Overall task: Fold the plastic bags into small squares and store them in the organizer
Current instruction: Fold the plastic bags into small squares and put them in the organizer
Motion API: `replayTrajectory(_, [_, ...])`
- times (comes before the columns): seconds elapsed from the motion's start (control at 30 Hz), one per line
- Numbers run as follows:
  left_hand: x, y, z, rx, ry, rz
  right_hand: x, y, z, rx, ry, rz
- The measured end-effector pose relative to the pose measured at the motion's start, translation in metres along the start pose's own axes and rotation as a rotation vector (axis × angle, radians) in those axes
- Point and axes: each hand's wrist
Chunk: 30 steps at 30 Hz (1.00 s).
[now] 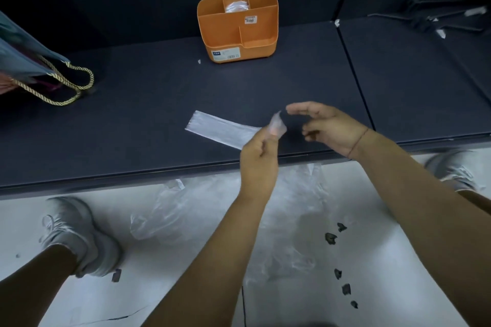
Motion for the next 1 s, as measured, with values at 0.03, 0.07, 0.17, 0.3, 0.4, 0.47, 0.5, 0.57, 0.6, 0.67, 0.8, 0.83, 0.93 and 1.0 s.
replayTrajectory(0.03, [-0.009, 0.004, -0.004, -0.069, 0.006, 0.066, 0.005, 0.003, -0.007, -0.006, -0.09, 0.021])
replayTrajectory(0.07, [-0.018, 0.006, -0.011, -0.14, 0.02, 0.098, 0.01, 0.004, -0.014, -0.005, -0.175, 0.048])
replayTrajectory(0.17, [-0.044, 0.006, -0.031, -0.34, -0.004, 0.223, 0.024, 0.004, -0.04, 0.017, -0.339, 0.073])
replayTrajectory(0.3, [-0.069, 0.004, -0.057, -0.409, -0.006, 0.391, 0.036, 0.002, -0.066, 0.085, -0.462, 0.118])
replayTrajectory(0.4, [-0.086, -0.003, -0.074, -0.433, 0.077, 0.449, 0.043, 0.004, -0.078, 0.117, -0.383, 0.251])
replayTrajectory(0.47, [-0.096, -0.01, -0.084, -0.461, 0.143, 0.426, 0.046, 0.007, -0.082, 0.123, -0.283, 0.277])
replayTrajectory(0.5, [-0.1, -0.013, -0.088, -0.474, 0.171, 0.39, 0.047, 0.009, -0.083, 0.122, -0.235, 0.291])
replayTrajectory(0.57, [-0.107, -0.021, -0.094, -0.492, 0.215, 0.304, 0.051, 0.012, -0.083, 0.114, -0.155, 0.333])
replayTrajectory(0.6, [-0.109, -0.025, -0.097, -0.5, 0.247, 0.273, 0.054, 0.013, -0.083, 0.107, -0.124, 0.35])
replayTrajectory(0.67, [-0.111, -0.029, -0.102, -0.5, 0.322, 0.228, 0.059, 0.013, -0.081, 0.098, -0.078, 0.372])
replayTrajectory(0.8, [-0.116, -0.034, -0.106, -0.403, 0.421, 0.103, 0.061, 0.012, -0.076, 0.095, -0.029, 0.393])
replayTrajectory(0.83, [-0.117, -0.035, -0.106, -0.363, 0.443, 0.086, 0.061, 0.013, -0.075, 0.096, -0.021, 0.389])
replayTrajectory(0.93, [-0.121, -0.045, -0.099, -0.1, 0.548, -0.225, 0.063, 0.013, -0.074, 0.097, -0.001, 0.381])
replayTrajectory(1.0, [-0.111, -0.047, -0.082, 0.193, 0.495, -0.612, 0.064, 0.011, -0.074, 0.098, 0.004, 0.386])
Point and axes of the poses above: each hand's wrist, its own z-axis away from the middle knuckle, its own x-axis out of the palm, y = z × x
